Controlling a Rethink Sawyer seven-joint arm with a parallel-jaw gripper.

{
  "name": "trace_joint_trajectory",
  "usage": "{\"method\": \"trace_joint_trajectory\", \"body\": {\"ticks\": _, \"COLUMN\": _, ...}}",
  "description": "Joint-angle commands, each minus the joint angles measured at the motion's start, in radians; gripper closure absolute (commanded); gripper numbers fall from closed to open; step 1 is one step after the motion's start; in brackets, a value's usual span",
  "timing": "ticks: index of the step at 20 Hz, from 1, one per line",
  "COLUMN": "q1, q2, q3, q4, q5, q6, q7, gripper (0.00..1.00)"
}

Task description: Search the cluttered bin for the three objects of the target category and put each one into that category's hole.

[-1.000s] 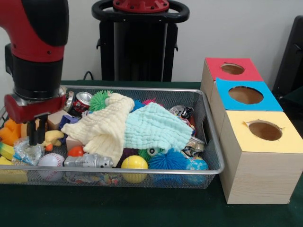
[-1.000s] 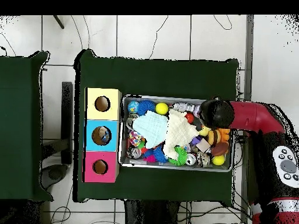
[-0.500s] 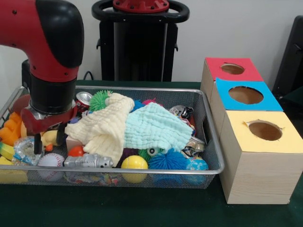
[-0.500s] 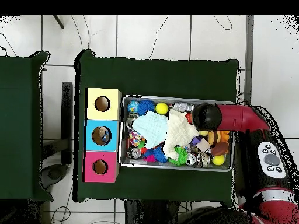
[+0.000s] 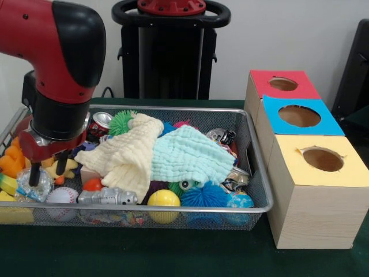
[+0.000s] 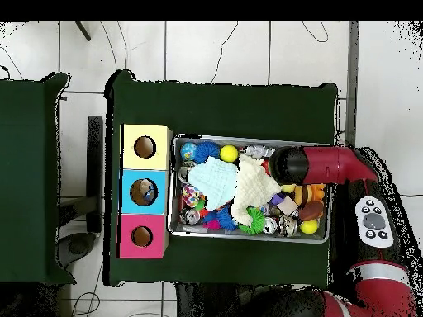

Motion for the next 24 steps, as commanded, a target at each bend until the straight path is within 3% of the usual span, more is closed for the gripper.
{"method": "trace_joint_trajectory", "body": {"ticks": 1, "q1": 0.045, "q2": 0.032, "q3": -0.084, "q4": -0.07, "q5": -0.086, "q6": 0.056, "q7": 0.097, "gripper": 0.0}}
{"method": "trace_joint_trajectory", "body": {"ticks": 12, "q1": -0.017, "q2": 0.114, "q3": -0.039, "q4": -0.05, "q5": -0.006, "q6": 0.081, "q7": 0.036, "gripper": 0.0}}
{"method": "trace_joint_trajectory", "body": {"ticks": 24, "q1": -0.055, "q2": 0.107, "q3": -0.005, "q4": -0.006, "q5": 0.035, "q6": 0.09, "q7": -0.003, "gripper": 0.0}}
